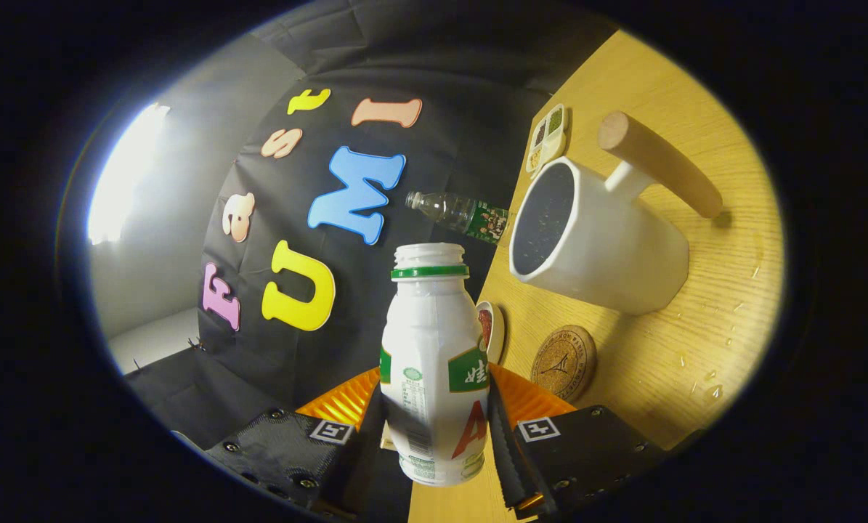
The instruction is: Take the bottle from table, then pour the juice into the cup, finally place the bottle on the coaster
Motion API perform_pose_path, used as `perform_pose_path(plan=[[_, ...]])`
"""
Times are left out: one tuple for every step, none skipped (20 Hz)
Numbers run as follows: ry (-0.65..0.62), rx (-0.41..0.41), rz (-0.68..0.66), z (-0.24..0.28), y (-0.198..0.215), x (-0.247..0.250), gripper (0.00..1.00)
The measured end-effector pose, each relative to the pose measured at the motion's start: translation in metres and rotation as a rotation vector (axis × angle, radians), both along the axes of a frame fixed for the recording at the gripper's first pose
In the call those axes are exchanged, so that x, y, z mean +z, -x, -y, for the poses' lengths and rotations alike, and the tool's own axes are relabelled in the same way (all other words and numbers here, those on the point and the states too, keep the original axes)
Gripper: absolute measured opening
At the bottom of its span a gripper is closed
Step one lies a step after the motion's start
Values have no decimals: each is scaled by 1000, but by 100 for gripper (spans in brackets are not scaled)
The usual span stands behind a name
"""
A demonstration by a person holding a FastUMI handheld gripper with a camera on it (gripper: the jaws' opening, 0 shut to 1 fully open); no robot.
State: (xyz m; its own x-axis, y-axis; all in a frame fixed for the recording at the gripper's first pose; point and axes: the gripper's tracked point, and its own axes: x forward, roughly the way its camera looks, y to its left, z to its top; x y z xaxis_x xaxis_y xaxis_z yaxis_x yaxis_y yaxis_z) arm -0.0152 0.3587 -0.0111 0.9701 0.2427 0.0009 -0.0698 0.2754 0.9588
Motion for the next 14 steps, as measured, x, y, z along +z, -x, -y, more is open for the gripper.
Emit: perform_pose_path(plan=[[-17, -3, -2, 0, 1, -1, 67], [-33, -5, -5, 1, 0, -1, 67], [-47, -7, -10, 1, 0, -2, 67], [-61, -8, -13, 0, 1, -3, 67], [-76, -10, -15, 0, 1, -2, 67], [-91, -12, -16, 1, 1, -1, 67], [-107, -16, -20, 1, 1, -2, 67], [-126, -20, -23, 3, 2, -2, 67], [-146, -23, -25, 3, 2, -1, 67], [-165, -25, -26, 3, 3, 0, 67], [-178, -25, -26, 3, 3, 0, 67], [-188, -26, -28, 2, 4, 0, 67], [-196, -29, -29, 3, 3, 0, 67], [-205, -31, -27, 4, 5, 1, 67]])
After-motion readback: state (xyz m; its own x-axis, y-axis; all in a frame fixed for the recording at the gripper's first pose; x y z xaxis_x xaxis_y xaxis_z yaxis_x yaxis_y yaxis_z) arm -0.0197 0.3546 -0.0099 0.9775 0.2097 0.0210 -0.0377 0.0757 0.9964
